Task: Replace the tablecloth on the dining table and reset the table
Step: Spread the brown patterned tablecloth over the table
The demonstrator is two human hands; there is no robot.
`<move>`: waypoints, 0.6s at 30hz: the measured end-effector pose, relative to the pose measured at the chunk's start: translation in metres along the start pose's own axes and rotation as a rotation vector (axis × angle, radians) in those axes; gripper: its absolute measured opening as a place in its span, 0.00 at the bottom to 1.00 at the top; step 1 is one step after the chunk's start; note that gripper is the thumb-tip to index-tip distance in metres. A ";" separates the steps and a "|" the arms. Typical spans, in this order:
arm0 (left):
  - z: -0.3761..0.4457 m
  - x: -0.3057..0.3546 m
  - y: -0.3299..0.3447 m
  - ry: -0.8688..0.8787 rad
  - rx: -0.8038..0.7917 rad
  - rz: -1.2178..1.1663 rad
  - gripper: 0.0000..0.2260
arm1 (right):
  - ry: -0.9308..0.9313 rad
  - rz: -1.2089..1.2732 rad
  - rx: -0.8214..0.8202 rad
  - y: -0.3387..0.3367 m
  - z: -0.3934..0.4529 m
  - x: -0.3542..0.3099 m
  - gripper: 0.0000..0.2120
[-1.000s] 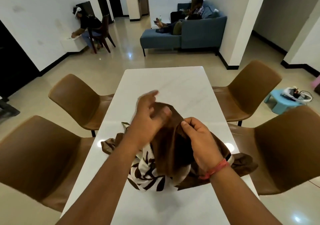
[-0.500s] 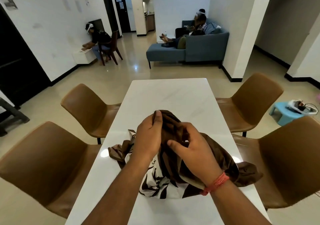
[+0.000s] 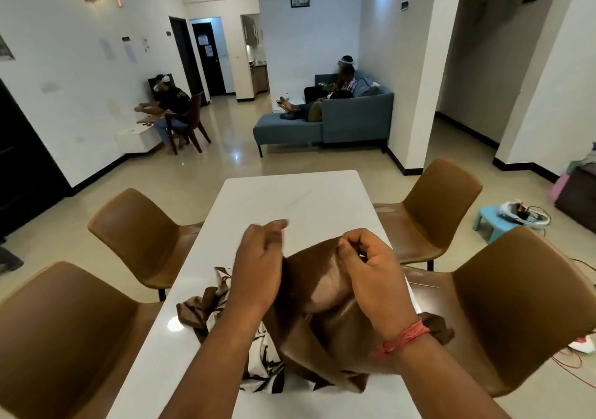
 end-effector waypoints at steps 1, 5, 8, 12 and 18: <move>-0.002 0.015 0.013 0.086 -0.094 0.056 0.17 | -0.016 -0.027 -0.034 -0.001 0.002 -0.004 0.06; -0.012 0.037 0.060 0.158 -0.413 0.271 0.17 | -0.049 -0.082 -0.183 -0.004 0.004 -0.012 0.04; -0.008 0.039 0.044 0.135 -0.303 0.284 0.06 | -0.061 -0.274 -0.326 -0.012 0.007 -0.004 0.04; -0.014 0.039 0.002 0.174 0.013 0.150 0.07 | -0.004 -0.658 -0.562 -0.013 0.010 0.040 0.09; -0.017 -0.008 -0.042 -0.014 0.279 -0.619 0.14 | 0.034 -0.686 -0.249 -0.060 0.044 0.080 0.08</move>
Point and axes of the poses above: each hand's wrist, its own z-axis towards the middle knuckle, its own y-axis out of the palm, x = y × z, the point moved 8 cm from there along z, towards the middle knuckle, and after that the axes turned 10 degrees about -x, right-handed, at the moved point
